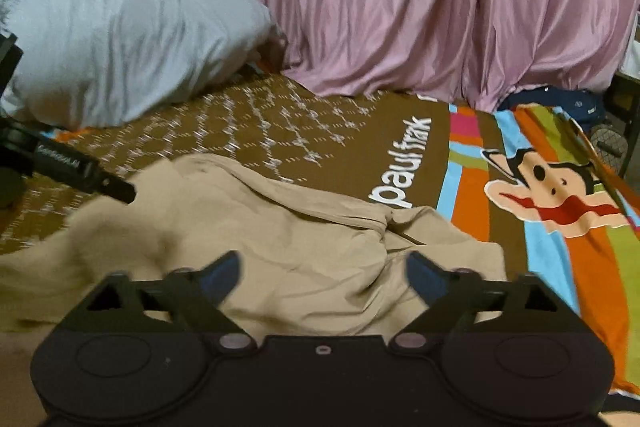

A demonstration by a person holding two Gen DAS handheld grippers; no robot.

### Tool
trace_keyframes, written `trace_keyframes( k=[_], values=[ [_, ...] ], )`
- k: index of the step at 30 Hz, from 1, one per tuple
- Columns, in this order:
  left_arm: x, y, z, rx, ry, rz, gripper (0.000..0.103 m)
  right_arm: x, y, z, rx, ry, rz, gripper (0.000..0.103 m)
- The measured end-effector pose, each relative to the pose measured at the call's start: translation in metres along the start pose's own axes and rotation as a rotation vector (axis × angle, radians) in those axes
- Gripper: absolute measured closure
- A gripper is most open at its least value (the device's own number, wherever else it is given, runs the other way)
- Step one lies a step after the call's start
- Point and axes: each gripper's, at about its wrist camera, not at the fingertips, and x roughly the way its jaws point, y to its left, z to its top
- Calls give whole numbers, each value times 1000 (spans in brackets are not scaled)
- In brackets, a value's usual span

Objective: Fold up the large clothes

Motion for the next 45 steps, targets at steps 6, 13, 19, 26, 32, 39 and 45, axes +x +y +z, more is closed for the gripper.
trace_keyframes(
  k=[6,13,19,26,32,39,45],
  values=[
    [-75,-11,-25,73,-65,-4,0,-93,18,-3,-4,-50,16,1],
    [-135,-15,-71,156,-105,-23,0,-176,43,-39,-27,-76,-8,1],
    [-155,-10,-127,298,-84,11,0,-206,49,-73,-20,-23,-73,1],
    [-161,-1,-169,364,-12,12,0,-186,54,-101,-65,198,-124,1],
    [-159,10,-177,323,18,23,0,-171,69,-113,-80,282,-81,1],
    [-156,14,-178,307,35,27,0,-158,80,-117,-107,323,-55,1],
    [-152,13,-180,309,46,31,0,-153,79,-121,-100,342,-46,1]
  ],
)
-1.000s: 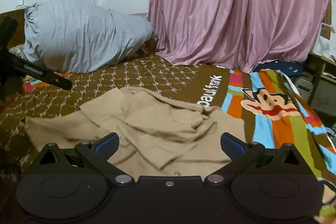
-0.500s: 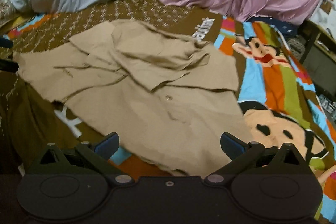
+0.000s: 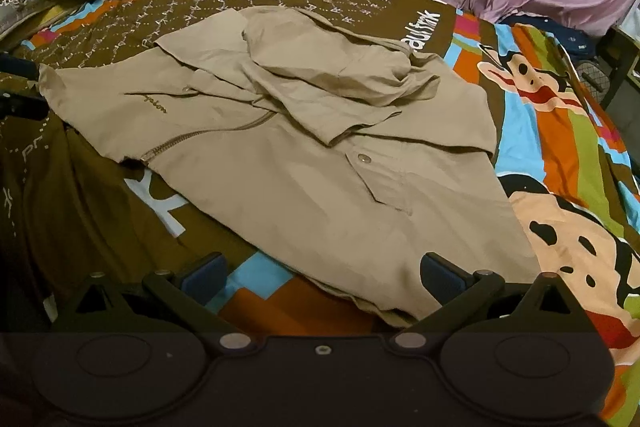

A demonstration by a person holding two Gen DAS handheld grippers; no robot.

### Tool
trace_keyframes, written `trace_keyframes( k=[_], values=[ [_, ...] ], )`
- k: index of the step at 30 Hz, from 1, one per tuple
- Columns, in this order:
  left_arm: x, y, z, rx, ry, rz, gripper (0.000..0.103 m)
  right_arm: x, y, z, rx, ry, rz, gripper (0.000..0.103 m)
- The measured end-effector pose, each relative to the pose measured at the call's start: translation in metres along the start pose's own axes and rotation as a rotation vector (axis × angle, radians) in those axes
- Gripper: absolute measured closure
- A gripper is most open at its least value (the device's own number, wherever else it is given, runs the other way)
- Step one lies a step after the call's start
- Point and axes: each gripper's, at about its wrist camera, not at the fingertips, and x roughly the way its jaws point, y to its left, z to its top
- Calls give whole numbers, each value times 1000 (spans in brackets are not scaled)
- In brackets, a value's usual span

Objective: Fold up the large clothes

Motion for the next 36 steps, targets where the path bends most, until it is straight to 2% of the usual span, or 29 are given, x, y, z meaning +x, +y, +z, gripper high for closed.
trace_keyframes(
  k=[12,19,23,30,32,36],
  values=[
    [8,-1,-1,-3,21,-1,0,16,0,-6,3,51,7,1],
    [10,-7,-4,39,13,17,0,31,-6,-7,53,59,13,1],
    [10,-11,-4,66,4,16,0,31,-10,0,77,20,-19,1],
    [13,-17,-1,95,-9,12,0,32,-15,28,105,-49,10,1],
    [14,-20,2,98,-15,11,0,34,-21,39,166,-56,37,1],
    [18,-26,8,109,-23,1,0,42,-40,60,378,-63,108,1]
  ],
)
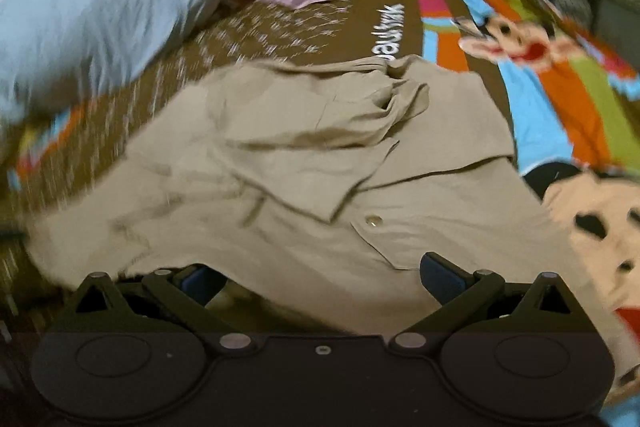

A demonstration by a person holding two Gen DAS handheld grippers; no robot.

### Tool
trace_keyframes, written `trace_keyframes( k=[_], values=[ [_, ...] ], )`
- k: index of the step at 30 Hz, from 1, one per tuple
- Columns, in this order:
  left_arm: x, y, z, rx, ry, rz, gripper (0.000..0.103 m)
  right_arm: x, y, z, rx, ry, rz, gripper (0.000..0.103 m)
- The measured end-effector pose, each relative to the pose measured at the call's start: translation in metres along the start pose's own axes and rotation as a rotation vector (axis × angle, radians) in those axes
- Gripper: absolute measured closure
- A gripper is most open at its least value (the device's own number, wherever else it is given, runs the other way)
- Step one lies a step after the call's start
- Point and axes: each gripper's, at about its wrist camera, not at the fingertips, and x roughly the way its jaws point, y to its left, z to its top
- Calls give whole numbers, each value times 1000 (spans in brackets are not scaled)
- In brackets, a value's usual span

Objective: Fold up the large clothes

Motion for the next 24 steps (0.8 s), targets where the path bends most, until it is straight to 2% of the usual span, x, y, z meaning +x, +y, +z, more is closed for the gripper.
trace_keyframes(
  k=[4,9,13,17,21,24],
  values=[
    [12,-6,4,18,23,22,0,11,2,16,39,1,-10,1],
    [29,-1,6,-13,72,39,0,21,5,28,78,3,12,1],
    [32,9,7,-16,83,47,0,24,6,37,64,-1,16,1],
    [34,20,9,-52,86,28,0,15,12,26,-135,53,31,1],
    [33,27,16,-92,63,25,0,-6,13,-9,-367,100,23,1],
    [32,28,21,-93,53,32,0,-22,14,-37,-505,108,-21,1]
  ],
)
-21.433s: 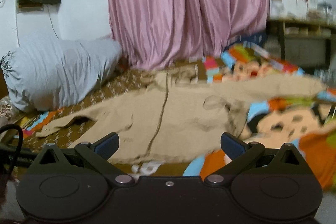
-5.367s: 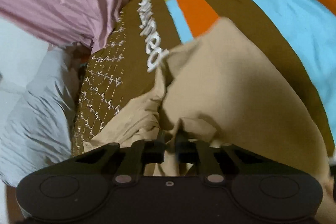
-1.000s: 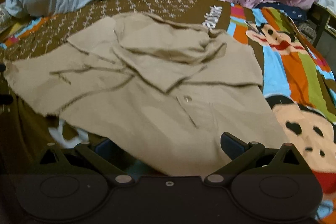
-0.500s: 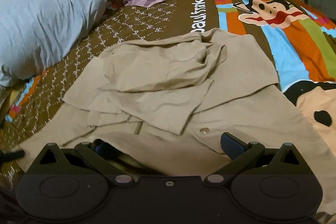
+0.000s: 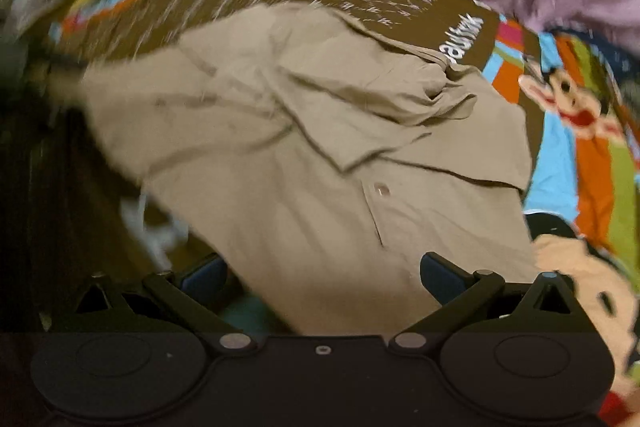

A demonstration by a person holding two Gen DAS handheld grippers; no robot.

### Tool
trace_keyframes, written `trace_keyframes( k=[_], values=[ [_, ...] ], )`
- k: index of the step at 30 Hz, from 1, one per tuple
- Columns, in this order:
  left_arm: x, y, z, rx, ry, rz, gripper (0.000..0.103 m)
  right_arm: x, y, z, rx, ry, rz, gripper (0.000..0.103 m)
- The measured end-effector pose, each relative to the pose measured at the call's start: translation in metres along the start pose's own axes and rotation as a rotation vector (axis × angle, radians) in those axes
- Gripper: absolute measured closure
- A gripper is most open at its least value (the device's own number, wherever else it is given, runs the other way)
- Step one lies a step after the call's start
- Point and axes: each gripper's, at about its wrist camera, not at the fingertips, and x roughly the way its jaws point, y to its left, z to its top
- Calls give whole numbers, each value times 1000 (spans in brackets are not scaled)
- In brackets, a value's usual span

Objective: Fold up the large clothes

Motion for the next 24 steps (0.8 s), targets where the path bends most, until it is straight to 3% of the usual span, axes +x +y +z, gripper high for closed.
trace_keyframes(
  k=[6,10,16,20,24],
  values=[
    [-8,-3,8,1,-23,8,0,14,18,-19,-151,27,-159,1],
    [-13,-5,6,-5,-34,-27,0,13,23,-15,-205,-46,-219,2],
    [-27,-15,-3,19,-71,-134,0,-5,-17,24,35,-208,-189,3],
    [-22,-31,-6,81,-48,-133,0,1,-42,50,166,-257,-130,3],
    [-10,-44,-9,145,-9,-133,0,14,-53,63,236,-251,-95,3]
  ],
)
